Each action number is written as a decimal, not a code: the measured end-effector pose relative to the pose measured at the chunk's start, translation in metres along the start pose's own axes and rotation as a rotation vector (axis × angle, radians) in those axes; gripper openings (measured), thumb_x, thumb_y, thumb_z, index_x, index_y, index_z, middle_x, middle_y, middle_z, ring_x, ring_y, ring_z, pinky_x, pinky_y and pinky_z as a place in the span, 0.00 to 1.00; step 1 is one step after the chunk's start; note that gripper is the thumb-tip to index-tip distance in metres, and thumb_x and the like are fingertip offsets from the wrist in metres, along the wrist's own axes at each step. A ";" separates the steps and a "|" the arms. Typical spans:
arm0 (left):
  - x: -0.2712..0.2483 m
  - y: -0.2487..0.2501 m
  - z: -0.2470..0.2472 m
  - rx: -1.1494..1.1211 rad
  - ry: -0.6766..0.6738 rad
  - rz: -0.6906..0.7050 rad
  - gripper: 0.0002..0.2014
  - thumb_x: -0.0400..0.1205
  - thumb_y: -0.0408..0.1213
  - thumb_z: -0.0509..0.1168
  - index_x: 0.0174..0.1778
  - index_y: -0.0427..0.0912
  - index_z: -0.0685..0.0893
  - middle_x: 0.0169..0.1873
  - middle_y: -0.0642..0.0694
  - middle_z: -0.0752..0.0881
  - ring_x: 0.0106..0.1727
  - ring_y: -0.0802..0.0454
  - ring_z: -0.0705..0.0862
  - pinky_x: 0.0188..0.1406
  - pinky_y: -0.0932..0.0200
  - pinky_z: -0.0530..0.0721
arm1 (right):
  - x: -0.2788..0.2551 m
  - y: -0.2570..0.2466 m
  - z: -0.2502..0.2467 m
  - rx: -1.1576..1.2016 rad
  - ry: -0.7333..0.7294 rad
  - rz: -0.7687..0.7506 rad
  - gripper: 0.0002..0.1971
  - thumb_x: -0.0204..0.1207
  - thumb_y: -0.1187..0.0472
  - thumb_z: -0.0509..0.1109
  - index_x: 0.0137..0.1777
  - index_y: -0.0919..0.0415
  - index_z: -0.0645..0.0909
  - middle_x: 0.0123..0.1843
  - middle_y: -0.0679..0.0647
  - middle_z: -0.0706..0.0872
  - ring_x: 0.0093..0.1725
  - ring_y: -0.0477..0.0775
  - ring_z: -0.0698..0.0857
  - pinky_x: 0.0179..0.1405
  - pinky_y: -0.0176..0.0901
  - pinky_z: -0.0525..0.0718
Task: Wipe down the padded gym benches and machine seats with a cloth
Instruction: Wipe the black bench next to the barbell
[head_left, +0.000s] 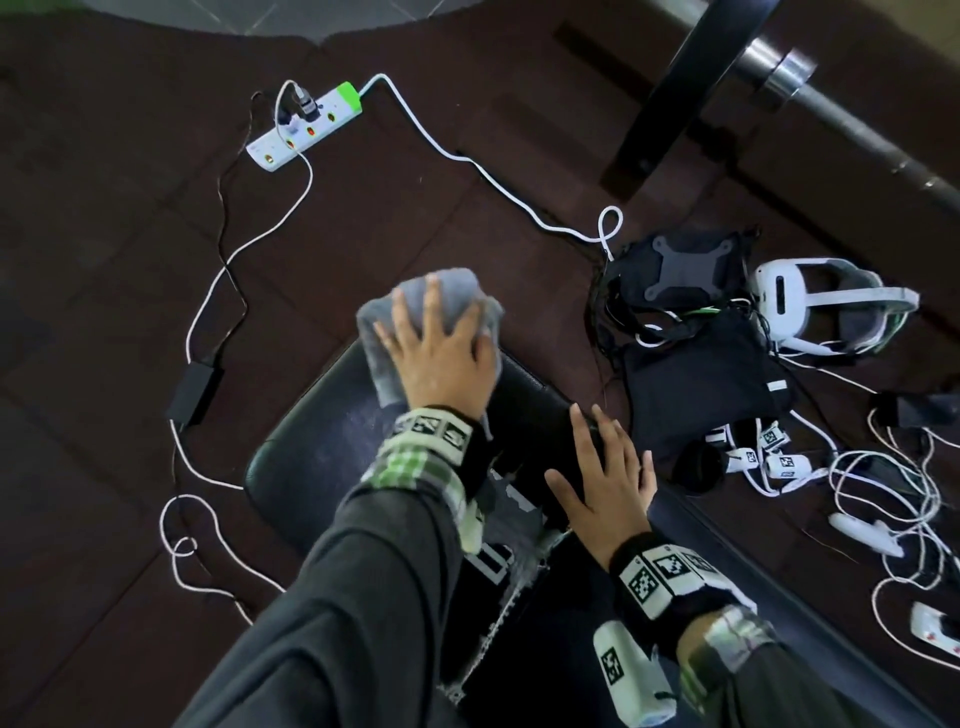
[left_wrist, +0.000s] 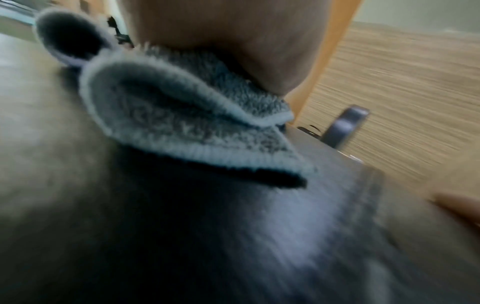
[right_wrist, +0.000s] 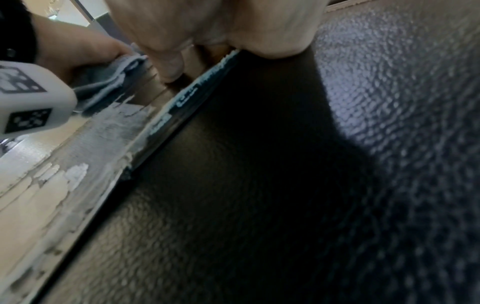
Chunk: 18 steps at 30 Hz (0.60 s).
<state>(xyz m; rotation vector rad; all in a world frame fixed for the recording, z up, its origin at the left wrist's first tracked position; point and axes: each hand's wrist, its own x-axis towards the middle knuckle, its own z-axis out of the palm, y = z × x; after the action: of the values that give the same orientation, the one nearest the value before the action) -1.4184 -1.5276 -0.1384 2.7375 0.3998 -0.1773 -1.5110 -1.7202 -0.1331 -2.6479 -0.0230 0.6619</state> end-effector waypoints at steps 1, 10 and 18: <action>-0.009 0.009 0.006 0.002 0.001 0.086 0.24 0.81 0.53 0.52 0.66 0.56 0.86 0.81 0.40 0.69 0.82 0.25 0.58 0.76 0.27 0.37 | 0.000 0.002 0.000 0.058 0.014 0.001 0.40 0.68 0.31 0.43 0.80 0.42 0.40 0.83 0.42 0.48 0.81 0.47 0.46 0.75 0.47 0.30; -0.077 0.023 -0.006 -0.390 -0.094 0.217 0.25 0.85 0.47 0.52 0.80 0.55 0.72 0.84 0.50 0.64 0.86 0.50 0.56 0.83 0.49 0.56 | 0.006 -0.017 -0.022 0.396 0.217 0.087 0.37 0.71 0.42 0.51 0.81 0.50 0.53 0.80 0.51 0.62 0.79 0.56 0.60 0.77 0.60 0.56; -0.098 -0.094 -0.008 -0.010 0.095 -0.087 0.25 0.84 0.48 0.53 0.79 0.53 0.74 0.81 0.40 0.70 0.82 0.38 0.64 0.76 0.28 0.65 | 0.059 -0.089 -0.031 -0.233 -0.208 -0.061 0.38 0.70 0.23 0.48 0.76 0.27 0.35 0.84 0.44 0.40 0.81 0.65 0.45 0.75 0.70 0.53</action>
<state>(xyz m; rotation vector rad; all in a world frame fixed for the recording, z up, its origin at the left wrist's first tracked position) -1.5394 -1.4653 -0.1457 2.7278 0.5449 -0.0682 -1.4374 -1.6437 -0.0995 -2.7712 -0.2543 0.9637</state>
